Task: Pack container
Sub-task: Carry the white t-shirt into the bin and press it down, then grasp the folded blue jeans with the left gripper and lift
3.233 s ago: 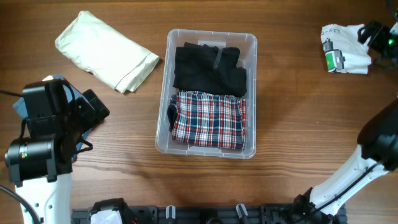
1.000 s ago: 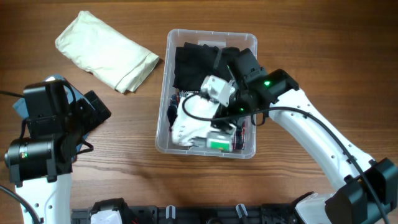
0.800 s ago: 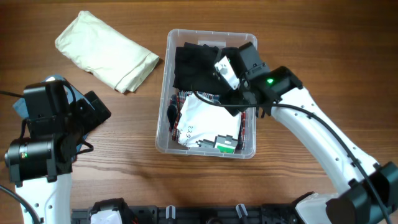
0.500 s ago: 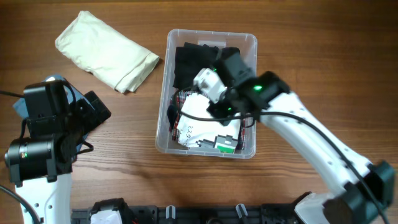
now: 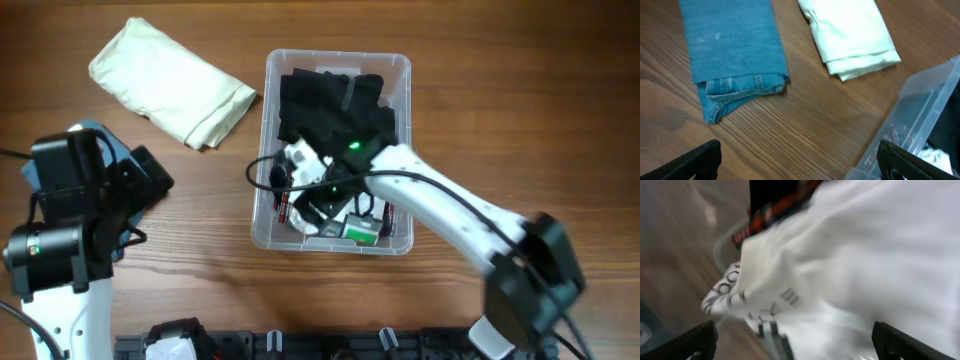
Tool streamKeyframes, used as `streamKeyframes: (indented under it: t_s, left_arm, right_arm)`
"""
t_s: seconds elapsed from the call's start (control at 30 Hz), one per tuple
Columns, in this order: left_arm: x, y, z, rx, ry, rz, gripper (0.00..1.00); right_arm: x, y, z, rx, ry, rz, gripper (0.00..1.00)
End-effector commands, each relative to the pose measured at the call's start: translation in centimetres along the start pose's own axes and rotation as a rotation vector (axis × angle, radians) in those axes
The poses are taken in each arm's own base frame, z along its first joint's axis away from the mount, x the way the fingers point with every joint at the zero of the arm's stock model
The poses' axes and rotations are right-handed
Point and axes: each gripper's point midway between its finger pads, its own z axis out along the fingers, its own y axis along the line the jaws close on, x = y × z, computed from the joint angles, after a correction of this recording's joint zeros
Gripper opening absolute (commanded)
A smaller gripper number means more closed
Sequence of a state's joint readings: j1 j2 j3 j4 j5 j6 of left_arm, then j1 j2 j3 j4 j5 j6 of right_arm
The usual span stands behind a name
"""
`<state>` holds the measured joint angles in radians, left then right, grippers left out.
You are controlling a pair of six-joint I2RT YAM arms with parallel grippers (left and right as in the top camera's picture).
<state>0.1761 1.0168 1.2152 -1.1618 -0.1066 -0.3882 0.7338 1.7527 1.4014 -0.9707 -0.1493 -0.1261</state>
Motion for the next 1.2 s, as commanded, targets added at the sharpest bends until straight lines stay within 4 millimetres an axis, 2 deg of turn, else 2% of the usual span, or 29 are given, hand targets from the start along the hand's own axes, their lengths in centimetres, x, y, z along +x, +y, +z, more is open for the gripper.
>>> streamKeyframes:
  t_s: [0.0,0.07,0.13,0.17,0.2,0.3,0.33,0.37,0.43,0.47,0.5,0.53,0.67,0.73,0.8,0.83,1.0,1.07,1.1,1.17]
  left_arm:
    - [-3.7,3.8,-1.2,-0.086,-0.106,-0.164,1.0]
    - [-4.6,7.1,-0.2,-0.127,-0.095,-0.33,1.0]
    - [-5.1,10.7,1.7,-0.144,-0.041,-0.518,1.0]
    - [-5.2,12.2,2.6,-0.167,-0.025,-0.581,1.0]
    - [-5.0,15.3,4.4,-0.219,0.014,-0.692,1.0]
    - [-3.9,19.0,8.0,-0.283,0.111,-0.812,1.0]
    - [-3.4,19.9,9.4,-0.298,0.15,-0.832,1.0]
    - [-2.3,21.0,11.6,-0.319,0.221,-0.856,1.0]
    - [-1.1,21.7,14.1,-0.332,0.293,-0.865,1.0]
    - [-0.4,22.0,16.0,-0.329,0.338,-0.864,1.0]
    - [0.0,21.9,17.2,-0.307,0.365,-0.846,1.0]
    - [0.4,21.3,19.4,-0.231,0.408,-0.816,1.0]
    - [0.5,19.9,23.1,-0.093,0.437,-0.768,1.0]
    - [0.0,18.5,24.8,-0.011,0.432,-0.72,1.0]
    - [-0.3,17.3,25.9,0.024,0.428,-0.691,1.0]
    - [-0.6,16.3,26.5,0.045,0.42,-0.617,1.0]
    - [-1.4,13.4,27.4,0.085,0.401,-0.48,1.0]
    - [-1.4,12.4,27.6,0.095,0.405,-0.45,0.92]
    - [-1.3,12.2,27.6,0.097,0.408,-0.445,0.81]
    - [-1.1,12.2,27.5,0.096,0.416,-0.447,0.49]
  right_arm:
    - [-4.0,-2.3,-13.3,0.217,-0.363,0.019,1.0]
    - [-3.2,-2.9,-17.4,0.249,-0.465,0.051,1.0]
    - [-1.6,-3.9,-19.6,0.263,-0.496,0.129,1.0]
    - [-0.9,-4.3,-19.8,0.269,-0.487,0.149,1.0]
    - [0.5,-5.1,-19.8,0.279,-0.446,0.181,1.0]
    - [2.2,-6.0,-19.0,0.284,-0.378,0.22,1.0]
    - [2.6,-6.4,-18.5,0.285,-0.355,0.233,1.0]
    - [3.0,-6.6,-18.0,0.285,-0.336,0.242,1.0]
    - [3.1,-6.8,-17.3,0.282,-0.315,0.247,1.0]
    - [3.1,-6.9,-17.1,0.281,-0.308,0.248,1.0]
    - [3.1,-6.9,-17.1,0.281,-0.307,0.249,1.0]
    - [3.1,-6.9,-17.1,0.282,-0.308,0.248,1.0]
    - [3.1,-6.9,-17.1,0.281,-0.307,0.249,1.0]
    - [3.1,-6.9,-17.1,0.278,-0.307,0.261,1.0]
    - [3.1,-6.9,-17.1,0.277,-0.312,0.272,1.0]
    - [3.1,-6.9,-17.1,0.276,-0.311,0.274,1.0]
    - [3.1,-6.8,-17.0,0.273,-0.311,0.277,1.0]
    - [3.1,-6.8,-17.1,0.272,-0.312,0.281,1.0]
    - [3.1,-6.8,-17.1,0.272,-0.312,0.281,1.0]
    - [3.1,-6.8,-17.0,0.272,-0.312,0.281,1.0]
